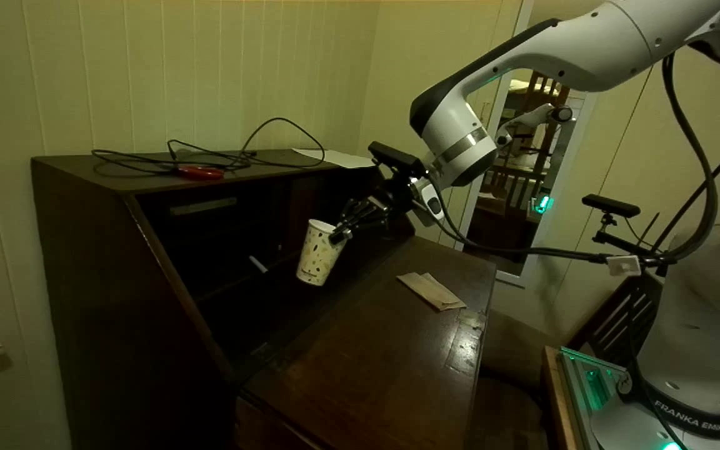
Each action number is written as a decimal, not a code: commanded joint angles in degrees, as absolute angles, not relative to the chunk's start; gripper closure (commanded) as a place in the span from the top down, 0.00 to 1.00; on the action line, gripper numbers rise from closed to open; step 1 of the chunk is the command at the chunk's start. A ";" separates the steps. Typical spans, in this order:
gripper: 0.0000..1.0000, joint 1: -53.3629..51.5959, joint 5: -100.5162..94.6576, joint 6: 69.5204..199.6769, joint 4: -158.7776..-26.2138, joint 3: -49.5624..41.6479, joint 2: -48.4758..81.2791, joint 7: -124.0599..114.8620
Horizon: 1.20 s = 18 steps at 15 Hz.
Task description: Place the coffee cup upright.
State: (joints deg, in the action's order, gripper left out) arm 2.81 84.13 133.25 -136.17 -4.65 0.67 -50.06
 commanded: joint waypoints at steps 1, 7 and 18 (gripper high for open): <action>0.01 1.38 79.04 139.85 -131.95 -2.76 6.46 -55.76; 0.03 -0.21 78.39 143.30 -131.48 -1.49 7.85 -55.54; 0.01 -3.74 74.76 149.29 -123.84 0.55 15.30 -55.71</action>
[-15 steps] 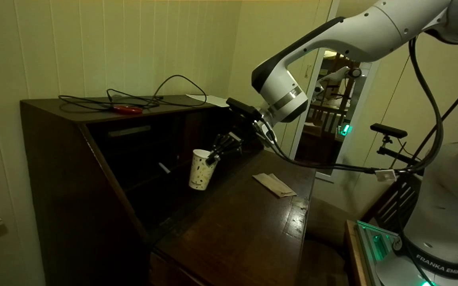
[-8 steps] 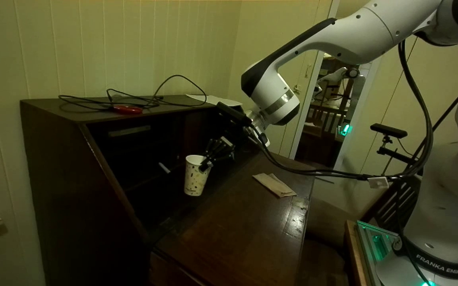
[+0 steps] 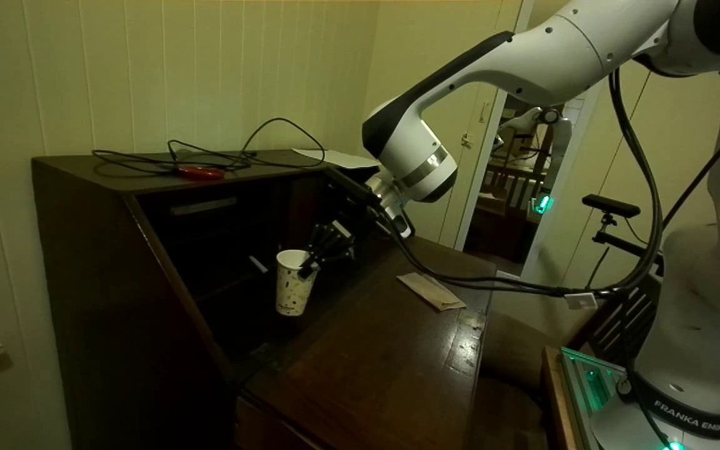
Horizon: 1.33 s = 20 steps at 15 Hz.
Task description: Place the coffee cup upright.
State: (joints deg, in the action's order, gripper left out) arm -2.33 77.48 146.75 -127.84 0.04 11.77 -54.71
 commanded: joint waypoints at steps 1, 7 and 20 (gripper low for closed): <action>0.01 -4.15 74.13 149.60 -122.44 0.67 16.49 -55.58; 0.01 -4.99 73.87 148.55 -114.75 1.63 22.21 -52.98; 0.56 -4.02 75.70 144.25 -109.78 2.01 25.94 -51.12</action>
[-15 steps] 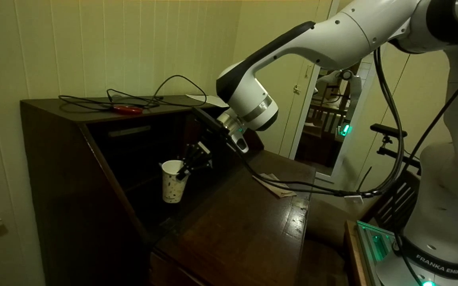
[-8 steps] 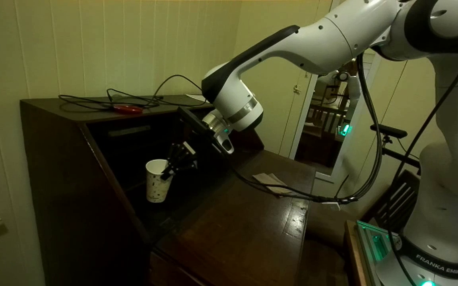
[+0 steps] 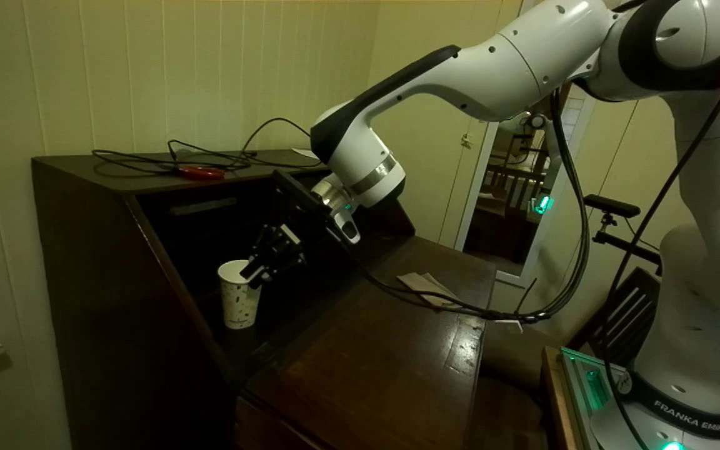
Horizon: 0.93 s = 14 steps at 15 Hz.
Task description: Place the coffee cup upright.
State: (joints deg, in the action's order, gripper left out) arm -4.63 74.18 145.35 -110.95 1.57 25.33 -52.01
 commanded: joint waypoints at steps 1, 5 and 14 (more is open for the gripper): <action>0.63 -4.13 75.70 144.55 -110.04 2.00 25.54 -51.06; 0.92 -5.46 75.36 148.70 -115.64 1.58 19.84 -52.62; 1.00 -4.93 71.90 155.15 -138.89 0.52 -0.43 -57.45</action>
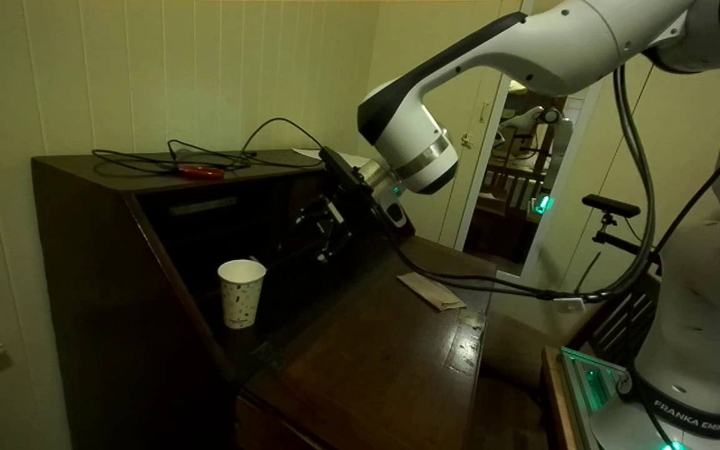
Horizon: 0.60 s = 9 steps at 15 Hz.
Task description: Place the coffee cup upright.
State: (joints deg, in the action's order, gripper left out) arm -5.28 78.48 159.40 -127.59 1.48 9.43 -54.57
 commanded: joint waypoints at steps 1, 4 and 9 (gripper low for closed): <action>1.00 -4.69 65.33 152.20 -141.95 -0.34 -2.15 -61.20; 1.00 -3.28 52.19 145.39 -149.62 -2.15 -7.69 -67.79; 1.00 3.54 29.46 126.52 -150.62 -2.48 -11.73 -77.11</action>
